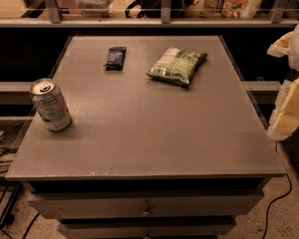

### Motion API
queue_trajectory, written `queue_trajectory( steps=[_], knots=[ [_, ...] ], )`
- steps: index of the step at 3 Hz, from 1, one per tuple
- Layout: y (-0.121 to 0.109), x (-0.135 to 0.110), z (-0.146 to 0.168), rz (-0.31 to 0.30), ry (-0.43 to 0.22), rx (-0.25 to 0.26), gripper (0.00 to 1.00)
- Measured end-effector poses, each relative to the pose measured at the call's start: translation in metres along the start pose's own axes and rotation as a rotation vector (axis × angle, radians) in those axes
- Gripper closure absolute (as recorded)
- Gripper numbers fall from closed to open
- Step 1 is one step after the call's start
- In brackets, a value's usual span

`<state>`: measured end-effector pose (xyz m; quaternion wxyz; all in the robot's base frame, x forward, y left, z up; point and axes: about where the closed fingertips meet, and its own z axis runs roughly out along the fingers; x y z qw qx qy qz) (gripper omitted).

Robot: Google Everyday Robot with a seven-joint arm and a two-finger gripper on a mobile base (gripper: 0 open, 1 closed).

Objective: Knock 7up can over

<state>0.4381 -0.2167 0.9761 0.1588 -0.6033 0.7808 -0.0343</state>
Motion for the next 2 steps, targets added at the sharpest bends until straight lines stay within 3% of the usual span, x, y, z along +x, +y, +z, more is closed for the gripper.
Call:
queue_trajectory(
  steps=[1,2],
  knots=[
    [0.0,-0.001,-0.001,-0.002,-0.003,0.003,0.0],
    [-0.001,-0.021,0.005,-0.032,-0.057,0.013,0.0]
  ],
)
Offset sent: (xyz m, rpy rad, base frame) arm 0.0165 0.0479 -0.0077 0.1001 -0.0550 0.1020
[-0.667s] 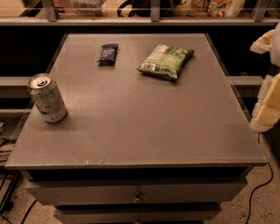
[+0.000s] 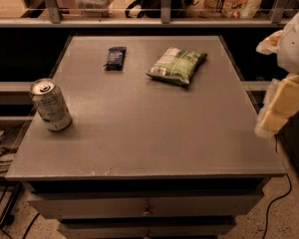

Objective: Knock 7up can over

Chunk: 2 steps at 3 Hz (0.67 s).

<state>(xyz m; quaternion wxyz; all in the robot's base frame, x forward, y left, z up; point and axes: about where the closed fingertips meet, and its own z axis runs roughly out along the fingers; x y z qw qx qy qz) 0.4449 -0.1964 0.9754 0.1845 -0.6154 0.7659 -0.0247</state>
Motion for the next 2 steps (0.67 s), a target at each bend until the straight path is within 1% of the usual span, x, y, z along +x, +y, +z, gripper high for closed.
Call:
queue_trajectory(
  steps=[1,2],
  knots=[
    [0.001,-0.033,0.014,-0.05,-0.09,0.007,0.0],
    [0.01,-0.077,0.031,-0.089,-0.211,-0.011,0.0]
  ],
)
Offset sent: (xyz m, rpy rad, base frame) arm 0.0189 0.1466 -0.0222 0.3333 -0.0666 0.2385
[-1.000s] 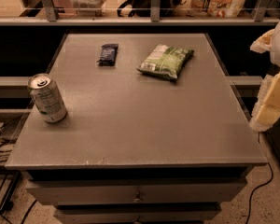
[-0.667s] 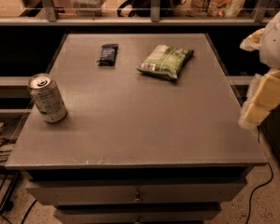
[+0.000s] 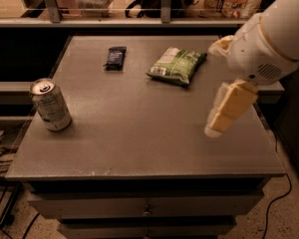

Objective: Knock 7up can over

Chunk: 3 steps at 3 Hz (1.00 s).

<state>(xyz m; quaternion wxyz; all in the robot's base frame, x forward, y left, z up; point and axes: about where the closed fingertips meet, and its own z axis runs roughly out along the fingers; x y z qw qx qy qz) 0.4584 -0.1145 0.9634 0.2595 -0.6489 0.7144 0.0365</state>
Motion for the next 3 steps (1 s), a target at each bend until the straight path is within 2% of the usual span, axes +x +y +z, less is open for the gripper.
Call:
queue_trajectory(
  steps=[1,2,3],
  knots=[
    [0.001,-0.012,0.002,-0.004,-0.035,0.001,0.0],
    [0.001,-0.012,0.002,-0.004,-0.035,0.001,0.0],
    [0.003,-0.04,0.021,-0.072,-0.078,-0.043,0.0]
  ],
)
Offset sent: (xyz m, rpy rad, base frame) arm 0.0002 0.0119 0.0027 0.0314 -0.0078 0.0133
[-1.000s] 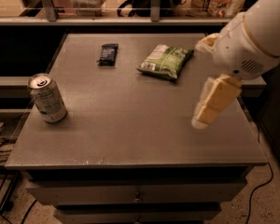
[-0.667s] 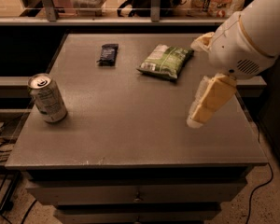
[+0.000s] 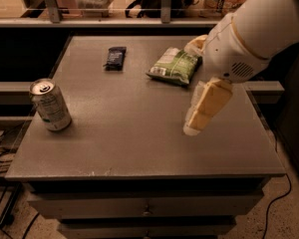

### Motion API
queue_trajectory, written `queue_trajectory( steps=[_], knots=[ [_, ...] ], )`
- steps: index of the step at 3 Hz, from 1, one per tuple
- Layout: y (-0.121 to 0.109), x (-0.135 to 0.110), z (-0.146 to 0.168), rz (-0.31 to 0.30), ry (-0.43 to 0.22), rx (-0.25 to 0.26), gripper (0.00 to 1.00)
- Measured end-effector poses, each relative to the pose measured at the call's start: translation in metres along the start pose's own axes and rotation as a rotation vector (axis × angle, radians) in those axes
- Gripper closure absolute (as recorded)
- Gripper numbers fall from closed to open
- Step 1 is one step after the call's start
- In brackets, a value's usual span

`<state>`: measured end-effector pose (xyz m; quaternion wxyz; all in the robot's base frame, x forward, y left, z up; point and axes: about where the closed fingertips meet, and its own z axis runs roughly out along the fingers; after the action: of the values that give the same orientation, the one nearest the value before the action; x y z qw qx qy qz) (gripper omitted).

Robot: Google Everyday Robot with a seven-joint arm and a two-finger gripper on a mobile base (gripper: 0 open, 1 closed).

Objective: Knock 7up can over

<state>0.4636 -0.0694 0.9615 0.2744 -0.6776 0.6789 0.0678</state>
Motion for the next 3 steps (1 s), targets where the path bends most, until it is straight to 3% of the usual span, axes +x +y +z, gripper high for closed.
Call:
queue_trajectory(
  steps=[2,3],
  knots=[
    [0.006,-0.064,0.06,-0.109,-0.164,-0.135,0.0],
    [0.009,-0.101,0.089,-0.154,-0.292,-0.2,0.0]
  ],
)
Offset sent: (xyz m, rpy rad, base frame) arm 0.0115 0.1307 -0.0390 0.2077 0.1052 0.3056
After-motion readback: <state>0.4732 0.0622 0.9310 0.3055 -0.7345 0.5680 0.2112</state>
